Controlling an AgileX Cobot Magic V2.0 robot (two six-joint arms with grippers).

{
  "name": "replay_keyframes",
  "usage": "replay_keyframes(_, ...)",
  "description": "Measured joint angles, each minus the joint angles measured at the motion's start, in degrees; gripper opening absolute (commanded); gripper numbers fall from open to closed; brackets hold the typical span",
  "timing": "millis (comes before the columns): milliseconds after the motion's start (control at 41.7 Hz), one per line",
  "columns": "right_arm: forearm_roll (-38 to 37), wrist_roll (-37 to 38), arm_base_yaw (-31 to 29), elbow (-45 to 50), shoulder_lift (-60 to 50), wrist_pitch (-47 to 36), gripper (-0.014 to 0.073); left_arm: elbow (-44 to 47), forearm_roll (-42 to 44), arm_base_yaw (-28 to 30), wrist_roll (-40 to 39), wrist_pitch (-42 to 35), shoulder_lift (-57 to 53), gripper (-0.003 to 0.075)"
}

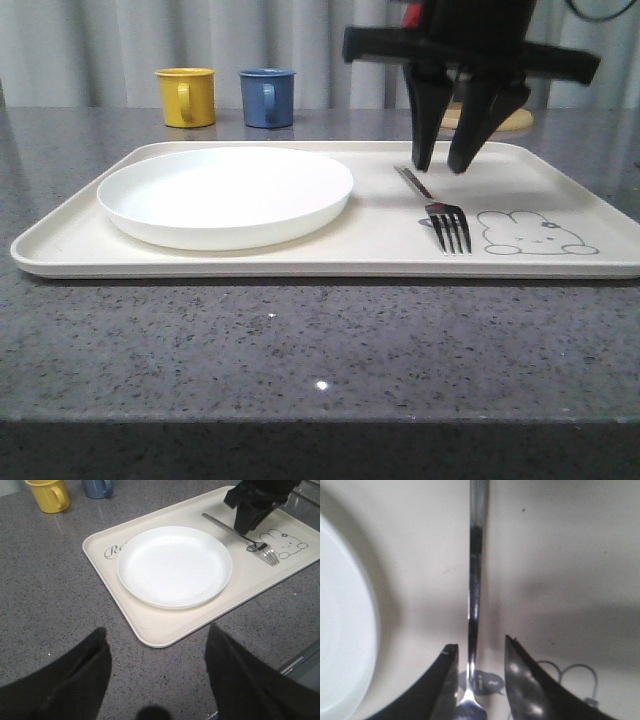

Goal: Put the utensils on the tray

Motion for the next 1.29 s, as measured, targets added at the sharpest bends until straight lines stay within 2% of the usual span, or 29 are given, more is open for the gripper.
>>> replay_keyframes(192,-4.9,-6.0,-1.6,0.0,-9.5,4.4,0.0269,0.0,0.0,0.0,0.0,0.0,0.0,0.0407)
replay_keyframes(408,-6.9,-12.9,-12.5,0.0,-14.1,7.8,0.0269,0.0,0.0,0.0,0.0,0.0,0.0,0.0407)
replay_keyframes(647,-0.1,-22.2,-25.4,2.6,-14.1,7.8,0.0269,0.0,0.0,0.0,0.0,0.0,0.0,0.0407)
replay_keyframes(791,2.6,-25.9,-30.9,6.5,-14.1,7.8,0.0269,0.0,0.0,0.0,0.0,0.0,0.0,0.0407)
replay_keyframes(1031,3.4,-27.3,-32.7,13.3,-14.0,7.8,0.0269,0.0,0.0,0.0,0.0,0.0,0.0,0.0407)
replay_keyframes(1295,2.6,-27.6,-32.7,13.9,-10.4,6.7,0.0269,0.0,0.0,0.0,0.0,0.0,0.0,0.0407)
